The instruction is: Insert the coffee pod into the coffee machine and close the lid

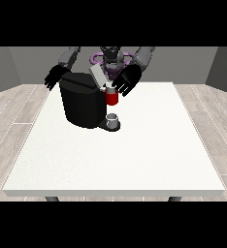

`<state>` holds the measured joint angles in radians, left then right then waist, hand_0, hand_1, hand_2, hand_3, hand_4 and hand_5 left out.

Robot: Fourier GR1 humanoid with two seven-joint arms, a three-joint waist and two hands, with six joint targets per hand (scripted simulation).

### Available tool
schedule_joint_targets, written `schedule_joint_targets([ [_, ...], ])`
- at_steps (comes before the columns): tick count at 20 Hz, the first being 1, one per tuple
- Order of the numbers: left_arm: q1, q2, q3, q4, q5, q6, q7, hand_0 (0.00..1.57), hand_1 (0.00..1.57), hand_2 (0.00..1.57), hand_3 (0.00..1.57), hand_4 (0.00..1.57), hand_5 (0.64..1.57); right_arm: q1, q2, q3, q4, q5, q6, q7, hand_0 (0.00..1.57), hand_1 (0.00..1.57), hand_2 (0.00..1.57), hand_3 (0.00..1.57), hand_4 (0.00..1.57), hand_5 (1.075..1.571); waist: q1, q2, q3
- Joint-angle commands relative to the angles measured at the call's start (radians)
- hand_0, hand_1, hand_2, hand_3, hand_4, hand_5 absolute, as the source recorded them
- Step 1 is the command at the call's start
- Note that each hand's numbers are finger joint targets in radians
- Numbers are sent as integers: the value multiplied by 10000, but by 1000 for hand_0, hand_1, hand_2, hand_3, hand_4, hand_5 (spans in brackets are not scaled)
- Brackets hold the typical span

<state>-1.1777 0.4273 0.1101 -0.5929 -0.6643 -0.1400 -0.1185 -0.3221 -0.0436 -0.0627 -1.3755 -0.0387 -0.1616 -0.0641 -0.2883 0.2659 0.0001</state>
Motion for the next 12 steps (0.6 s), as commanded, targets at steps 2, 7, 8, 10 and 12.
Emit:
schedule_joint_targets([
  [2,-256,69,-119,-106,-205,-58,-9,1105,1105,1151,980,413,1571,-308,-15,-168,206,-72,-16,-364,0,0,0,0,401,1571,133,234,3],
  [7,126,526,-75,113,-318,-130,-572,1058,1058,1125,961,367,1571,470,418,574,-385,231,-527,-275,0,0,0,0,434,1571,-1,-36,-1],
  [8,100,70,-188,-159,-320,-89,-209,1050,1050,1119,962,364,1571,237,54,-146,385,-158,78,-878,0,0,0,0,477,1571,305,33,4],
  [10,-350,-69,-304,-251,-424,-212,72,1064,1064,1117,952,360,1571,-330,-87,-335,527,-202,-45,-407,0,0,0,0,458,1571,297,13,5],
  [12,-185,471,81,-14,-196,-285,-404,1018,1018,1086,904,369,1571,127,10,29,188,-248,354,-618,0,0,0,0,459,1571,109,257,2],
])
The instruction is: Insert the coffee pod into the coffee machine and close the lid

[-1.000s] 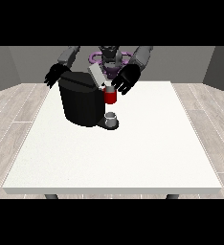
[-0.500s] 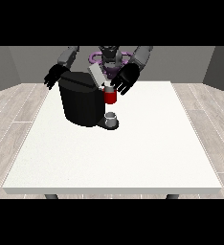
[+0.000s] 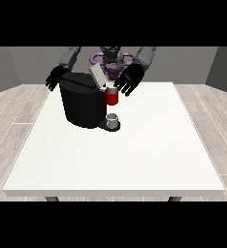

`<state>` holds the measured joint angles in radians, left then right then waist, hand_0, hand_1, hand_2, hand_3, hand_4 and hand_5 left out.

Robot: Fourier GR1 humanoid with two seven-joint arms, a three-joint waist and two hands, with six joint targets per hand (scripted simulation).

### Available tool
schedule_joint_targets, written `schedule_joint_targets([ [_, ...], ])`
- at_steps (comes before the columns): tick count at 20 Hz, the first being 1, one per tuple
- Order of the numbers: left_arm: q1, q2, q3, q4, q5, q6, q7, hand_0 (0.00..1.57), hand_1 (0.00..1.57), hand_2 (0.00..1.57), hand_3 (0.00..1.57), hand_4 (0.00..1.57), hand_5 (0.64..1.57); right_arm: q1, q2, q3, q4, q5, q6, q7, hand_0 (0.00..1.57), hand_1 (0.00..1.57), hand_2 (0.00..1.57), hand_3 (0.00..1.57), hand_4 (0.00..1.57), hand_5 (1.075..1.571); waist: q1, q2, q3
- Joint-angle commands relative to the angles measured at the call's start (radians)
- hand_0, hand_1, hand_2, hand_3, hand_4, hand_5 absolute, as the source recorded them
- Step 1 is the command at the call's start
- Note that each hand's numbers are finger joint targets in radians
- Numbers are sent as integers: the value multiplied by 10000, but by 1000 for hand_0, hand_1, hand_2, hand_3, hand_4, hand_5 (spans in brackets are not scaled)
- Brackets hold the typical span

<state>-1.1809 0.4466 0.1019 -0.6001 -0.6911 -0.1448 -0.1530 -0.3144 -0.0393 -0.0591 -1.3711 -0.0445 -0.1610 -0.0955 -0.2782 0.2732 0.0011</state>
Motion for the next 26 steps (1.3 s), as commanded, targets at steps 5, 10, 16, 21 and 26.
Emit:
schedule_joint_targets([
  [5,139,109,-533,48,-567,-454,-227,0,0,0,0,0,1571,40,-129,-116,147,-32,68,-127,0,0,0,0,413,1571,-39,-33,-8],
  [10,384,-25,-508,147,-712,-187,-225,0,0,0,0,0,1571,77,121,287,-145,350,-395,650,0,0,0,0,360,1571,-36,-277,-13],
  [16,-84,23,-393,-46,-623,-914,158,0,0,0,0,0,1571,-136,43,-138,548,159,-381,-18,0,0,0,0,378,1571,291,-409,-8],
  [21,407,-64,-356,-257,-618,-792,-145,0,0,0,0,0,1571,58,-289,-403,482,-296,161,124,0,0,0,0,392,1571,437,-799,-9],
  [26,1618,-758,37,-353,-42,-541,-224,0,0,0,0,0,1571,1174,-115,-350,327,-381,89,431,0,0,0,0,387,1571,775,-1940,-12],
])
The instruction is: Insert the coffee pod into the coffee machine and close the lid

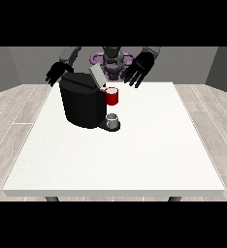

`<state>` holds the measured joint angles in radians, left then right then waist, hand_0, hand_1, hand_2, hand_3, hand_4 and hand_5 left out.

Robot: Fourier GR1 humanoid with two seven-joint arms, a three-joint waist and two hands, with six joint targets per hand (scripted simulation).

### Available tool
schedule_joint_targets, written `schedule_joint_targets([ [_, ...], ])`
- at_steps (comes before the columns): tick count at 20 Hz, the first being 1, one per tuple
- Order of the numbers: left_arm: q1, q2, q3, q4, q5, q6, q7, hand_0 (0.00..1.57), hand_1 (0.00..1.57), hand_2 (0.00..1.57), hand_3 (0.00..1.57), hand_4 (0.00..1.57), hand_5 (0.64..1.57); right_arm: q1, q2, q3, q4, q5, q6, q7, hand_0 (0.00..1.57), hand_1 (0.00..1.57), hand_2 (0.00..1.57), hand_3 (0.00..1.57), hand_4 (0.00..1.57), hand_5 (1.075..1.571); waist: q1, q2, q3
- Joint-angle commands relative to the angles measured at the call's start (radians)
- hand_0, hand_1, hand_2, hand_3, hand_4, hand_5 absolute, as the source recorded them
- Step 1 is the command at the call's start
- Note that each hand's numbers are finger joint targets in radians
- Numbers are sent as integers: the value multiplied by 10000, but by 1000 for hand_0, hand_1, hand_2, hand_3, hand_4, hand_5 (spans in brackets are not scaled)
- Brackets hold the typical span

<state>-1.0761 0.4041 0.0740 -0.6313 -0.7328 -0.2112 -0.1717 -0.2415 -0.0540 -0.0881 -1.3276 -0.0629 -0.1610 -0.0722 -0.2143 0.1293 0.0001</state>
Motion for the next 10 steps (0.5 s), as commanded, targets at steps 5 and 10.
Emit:
schedule_joint_targets([
  [5,1172,-1468,1793,-344,2267,281,-304,0,0,0,0,79,1571,905,41,-448,305,-282,-76,-354,0,0,0,0,398,1571,1022,-1410,-13],
  [10,2861,-2603,2364,-256,3398,-90,-620,0,0,0,0,0,1571,1859,-257,-429,239,-76,72,-519,0,0,0,0,492,1571,1810,-2880,-6],
])
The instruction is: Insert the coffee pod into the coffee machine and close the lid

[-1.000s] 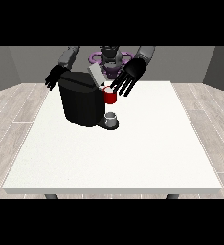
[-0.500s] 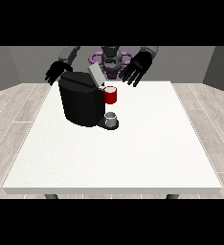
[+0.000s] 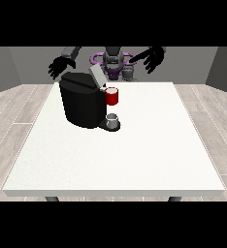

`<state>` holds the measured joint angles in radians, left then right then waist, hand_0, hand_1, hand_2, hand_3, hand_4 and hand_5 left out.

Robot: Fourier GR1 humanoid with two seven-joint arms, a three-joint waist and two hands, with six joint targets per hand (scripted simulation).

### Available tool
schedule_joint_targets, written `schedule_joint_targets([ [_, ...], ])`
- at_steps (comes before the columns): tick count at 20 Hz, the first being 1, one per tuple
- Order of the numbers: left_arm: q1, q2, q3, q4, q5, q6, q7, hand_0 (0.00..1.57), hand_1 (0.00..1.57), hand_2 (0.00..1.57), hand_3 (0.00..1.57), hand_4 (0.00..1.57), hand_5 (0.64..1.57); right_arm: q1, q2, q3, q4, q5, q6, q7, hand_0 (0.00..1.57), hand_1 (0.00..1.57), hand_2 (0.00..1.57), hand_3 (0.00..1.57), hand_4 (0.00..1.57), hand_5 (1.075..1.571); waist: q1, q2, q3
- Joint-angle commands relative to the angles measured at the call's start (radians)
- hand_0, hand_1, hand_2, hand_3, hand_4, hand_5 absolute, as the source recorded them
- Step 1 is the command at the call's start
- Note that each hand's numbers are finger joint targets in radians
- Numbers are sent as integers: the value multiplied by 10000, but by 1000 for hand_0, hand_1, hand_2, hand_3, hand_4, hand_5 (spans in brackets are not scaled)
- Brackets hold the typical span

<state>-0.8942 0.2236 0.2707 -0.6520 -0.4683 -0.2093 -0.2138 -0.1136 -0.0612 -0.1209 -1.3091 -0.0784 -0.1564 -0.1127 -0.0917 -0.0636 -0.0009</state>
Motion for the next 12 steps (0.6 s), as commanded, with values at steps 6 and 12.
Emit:
schedule_joint_targets([
  [6,1962,-1180,952,-141,1729,-584,-152,0,0,0,0,142,1571,313,-258,611,-782,148,561,788,0,0,0,0,370,1571,1136,-1889,1],
  [12,2657,-1215,1020,-656,2123,-466,-174,0,0,0,0,0,1571,-630,-1550,189,-1664,-304,1694,1296,0,0,0,0,43,1571,1173,-1526,8],
])
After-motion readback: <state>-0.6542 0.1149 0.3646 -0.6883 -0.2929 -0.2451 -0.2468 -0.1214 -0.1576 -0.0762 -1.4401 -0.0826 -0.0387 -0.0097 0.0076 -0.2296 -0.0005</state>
